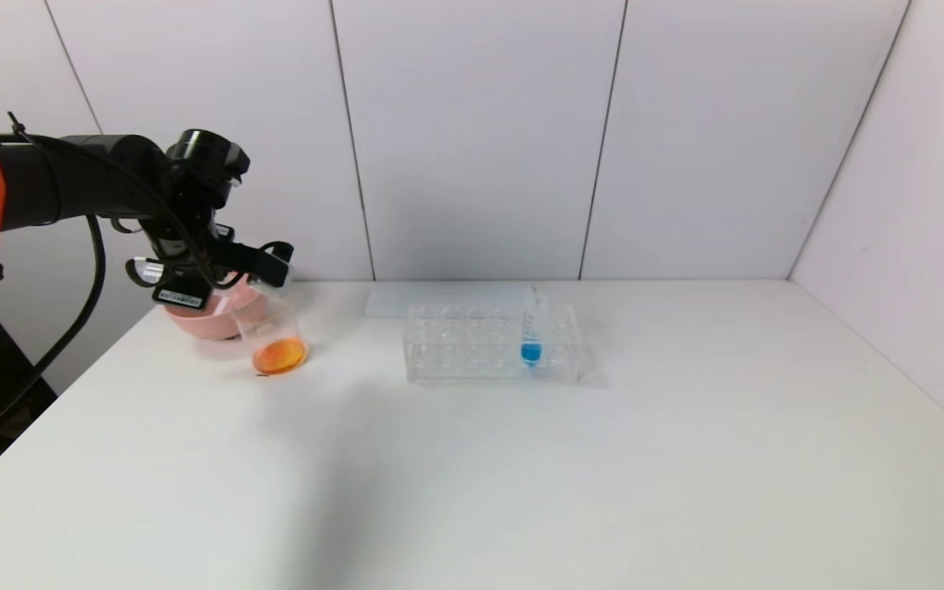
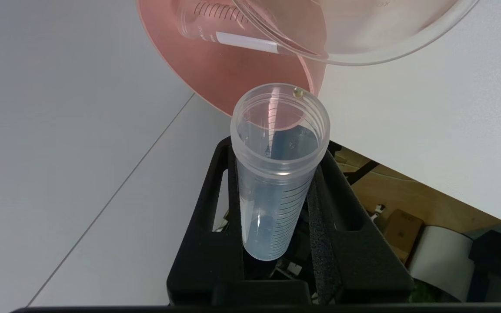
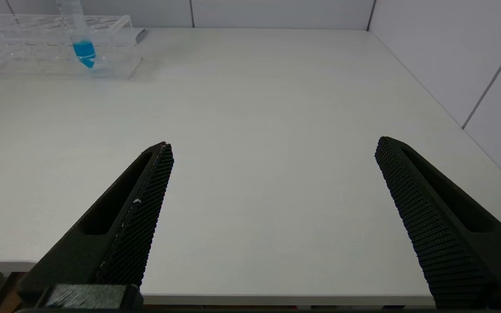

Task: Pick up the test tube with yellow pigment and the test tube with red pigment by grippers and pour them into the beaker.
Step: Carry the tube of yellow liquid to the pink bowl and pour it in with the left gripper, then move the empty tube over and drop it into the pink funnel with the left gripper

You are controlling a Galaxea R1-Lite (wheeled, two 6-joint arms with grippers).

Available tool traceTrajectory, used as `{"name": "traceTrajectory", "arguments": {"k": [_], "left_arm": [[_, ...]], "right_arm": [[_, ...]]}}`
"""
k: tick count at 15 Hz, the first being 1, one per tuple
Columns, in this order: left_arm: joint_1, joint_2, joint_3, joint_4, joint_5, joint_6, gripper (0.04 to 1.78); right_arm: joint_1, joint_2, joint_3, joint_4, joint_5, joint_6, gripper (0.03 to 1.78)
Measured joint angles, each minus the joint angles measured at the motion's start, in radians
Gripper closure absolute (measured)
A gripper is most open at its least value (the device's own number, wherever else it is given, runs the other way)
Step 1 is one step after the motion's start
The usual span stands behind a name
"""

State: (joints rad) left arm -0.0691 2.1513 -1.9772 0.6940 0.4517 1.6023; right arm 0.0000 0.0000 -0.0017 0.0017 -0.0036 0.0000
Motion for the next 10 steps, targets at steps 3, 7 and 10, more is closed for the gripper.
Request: {"name": "traceTrajectory", "arguments": {"k": [3, 7, 10], "left_arm": [[-0.003, 0.0, 0.0, -0.001, 0.001, -0.001, 1.38], [-0.003, -0.003, 0.0, -0.001, 0.001, -0.005, 1.38], [0.001, -0.017, 0.0, -0.012, -0.022, -0.016, 1.38]], "right_arm": [[0.0, 0.0, 0.0, 0.0, -0.001, 0.0, 0.11], [0.0, 0.0, 0.0, 0.0, -0.001, 0.0, 0.11], [0.0, 0.0, 0.0, 0.0, 0.0, 0.0, 0.11]]}}
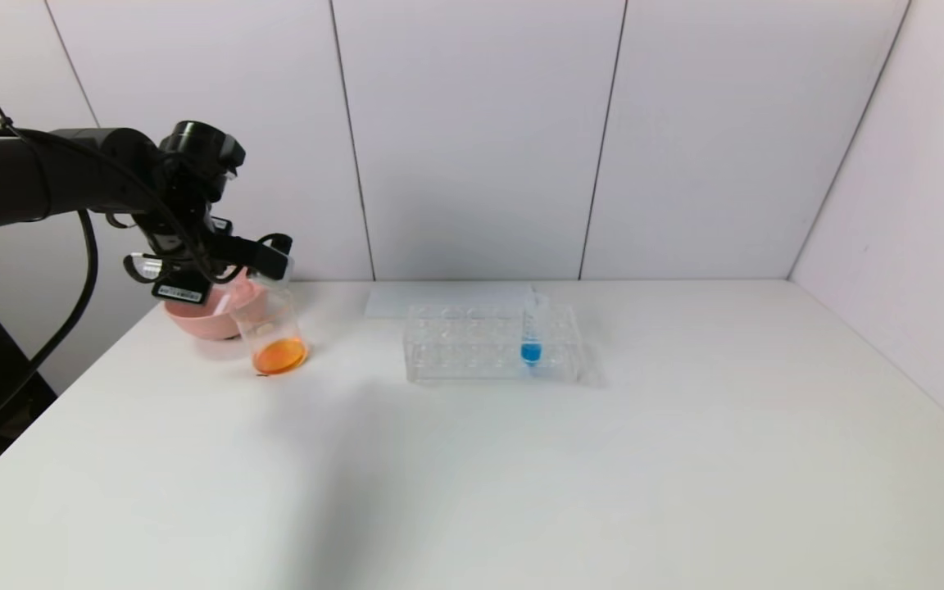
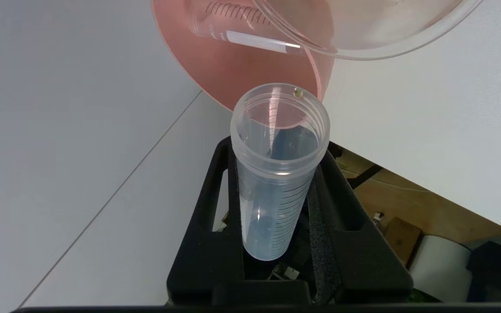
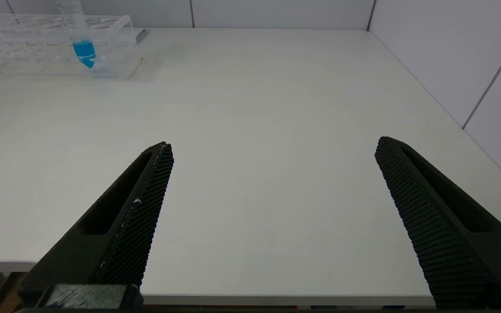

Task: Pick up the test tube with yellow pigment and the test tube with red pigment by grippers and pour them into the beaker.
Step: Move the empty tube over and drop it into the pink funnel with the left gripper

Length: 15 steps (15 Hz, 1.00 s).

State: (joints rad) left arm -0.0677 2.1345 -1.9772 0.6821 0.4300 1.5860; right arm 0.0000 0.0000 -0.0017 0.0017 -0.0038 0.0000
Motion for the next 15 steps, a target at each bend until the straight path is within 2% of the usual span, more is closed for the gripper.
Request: {"name": "traceTrajectory", "arguments": {"k": [3, 6, 10, 15], "left_arm": [[0.005, -0.022, 0.0, -0.077, -0.09, -0.029, 1.38], [0.018, -0.049, 0.0, -0.096, -0.195, -0.173, 1.38], [0.04, -0.086, 0.0, -0.161, -0.305, -0.44, 1.38], [0.053, -0.131, 0.005, -0.281, -0.325, -0.876, 1.38]], "right_arm": [[0.0, 0.0, 0.0, 0.0, 0.0, 0.0, 0.11], [0.0, 0.0, 0.0, 0.0, 0.0, 0.0, 0.11], [0.0, 0.0, 0.0, 0.0, 0.0, 0.0, 0.11], [0.0, 0.0, 0.0, 0.0, 0.0, 0.0, 0.11]]}}
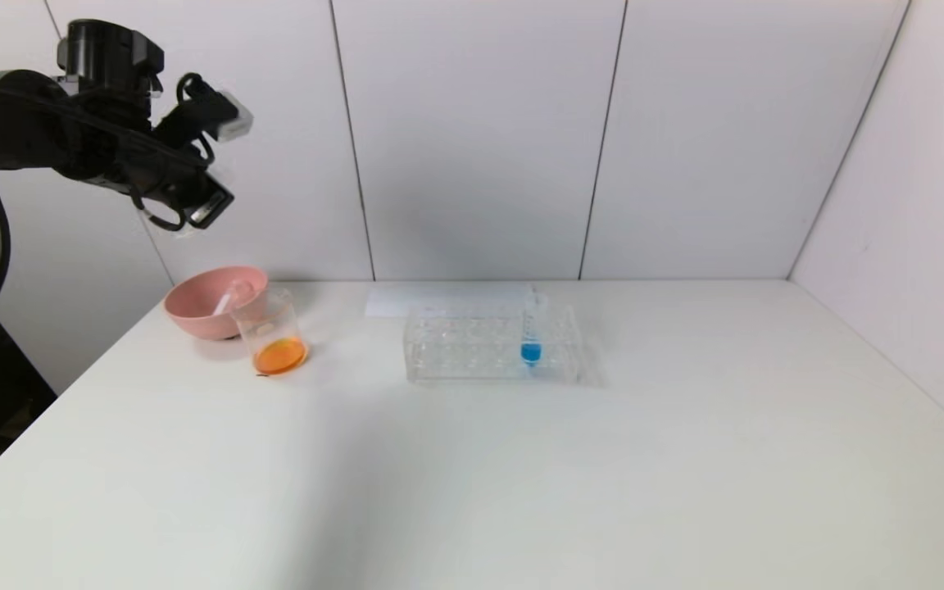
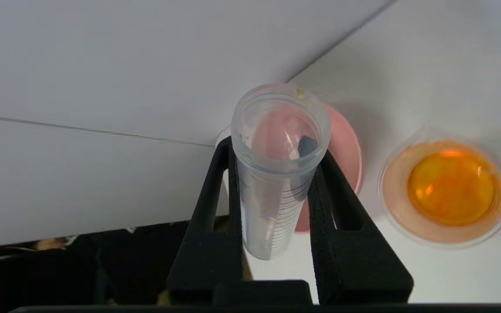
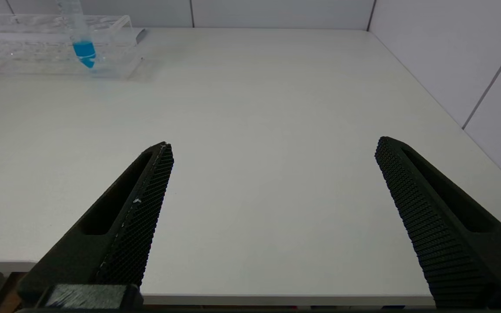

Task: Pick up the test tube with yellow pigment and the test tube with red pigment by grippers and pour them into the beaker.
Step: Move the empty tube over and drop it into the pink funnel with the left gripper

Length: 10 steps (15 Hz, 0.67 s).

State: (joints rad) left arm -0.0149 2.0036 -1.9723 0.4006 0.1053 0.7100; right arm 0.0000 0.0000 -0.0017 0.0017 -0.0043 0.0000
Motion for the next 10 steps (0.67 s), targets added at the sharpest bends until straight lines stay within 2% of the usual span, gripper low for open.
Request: {"name": "traceTrajectory", "arguments": {"k": [4, 7, 10], "left_arm": [[0.003, -0.02, 0.011, -0.148, 0.009, -0.351, 1.38], [0.012, -0.021, 0.029, -0.202, 0.024, -0.494, 1.38], [0.019, -0.016, 0.038, -0.284, 0.086, -0.611, 1.38]], "right_arm": [[0.0, 0.0, 0.0, 0.0, 0.0, 0.0, 0.11], [0.0, 0.0, 0.0, 0.0, 0.0, 0.0, 0.11], [0.0, 0.0, 0.0, 0.0, 0.0, 0.0, 0.11]]}}
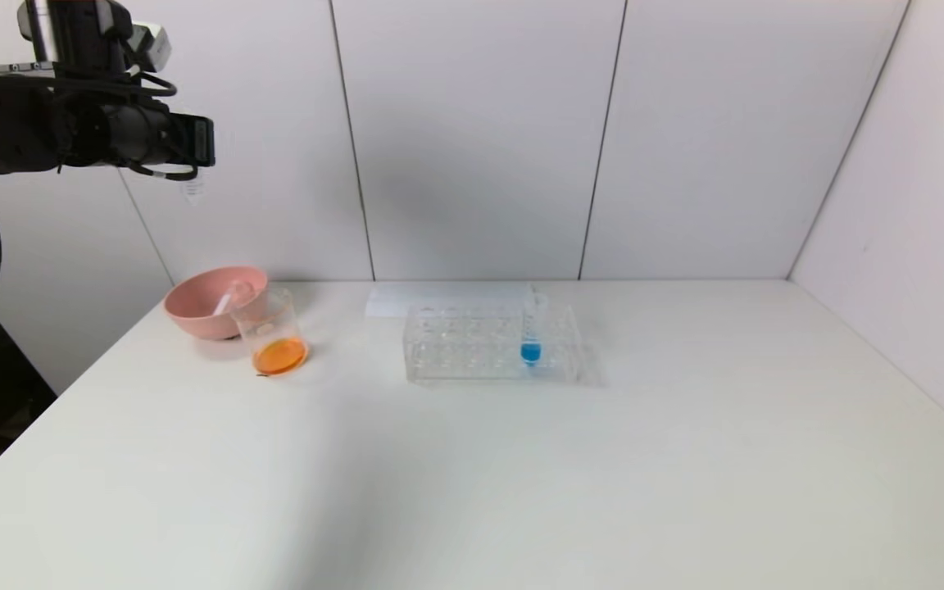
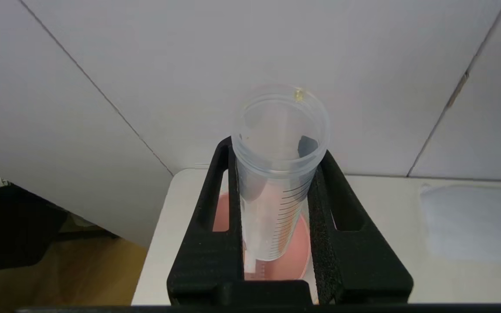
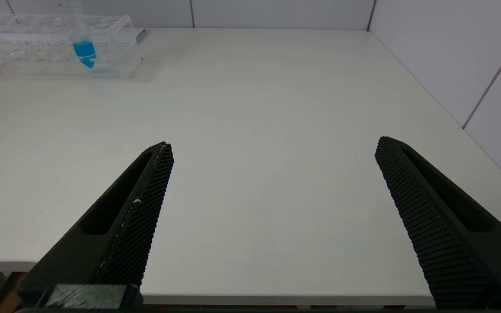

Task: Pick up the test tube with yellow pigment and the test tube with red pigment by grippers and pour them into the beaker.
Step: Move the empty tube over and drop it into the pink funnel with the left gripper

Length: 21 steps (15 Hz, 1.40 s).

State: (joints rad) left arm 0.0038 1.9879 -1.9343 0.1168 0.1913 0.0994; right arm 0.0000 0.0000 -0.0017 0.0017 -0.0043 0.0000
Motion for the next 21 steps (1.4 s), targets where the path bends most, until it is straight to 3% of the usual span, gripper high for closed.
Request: {"name": "traceTrajectory", "arguments": {"k": [3, 10, 15, 21], "left_arm": [[0.02, 0.005, 0.015, -0.019, 0.046, -0.06, 1.38], [0.09, 0.101, 0.091, -0.148, 0.038, -0.106, 1.38], [0.114, 0.215, 0.095, -0.179, -0.068, -0.173, 1.38], [0.154, 0.284, 0.1, -0.19, -0.087, -0.171, 1.38]], "right_arm": [[0.0, 0.0, 0.0, 0.0, 0.0, 0.0, 0.11], [0.0, 0.0, 0.0, 0.0, 0.0, 0.0, 0.11], [0.0, 0.0, 0.0, 0.0, 0.0, 0.0, 0.11], [0.0, 0.0, 0.0, 0.0, 0.0, 0.0, 0.11]]}}
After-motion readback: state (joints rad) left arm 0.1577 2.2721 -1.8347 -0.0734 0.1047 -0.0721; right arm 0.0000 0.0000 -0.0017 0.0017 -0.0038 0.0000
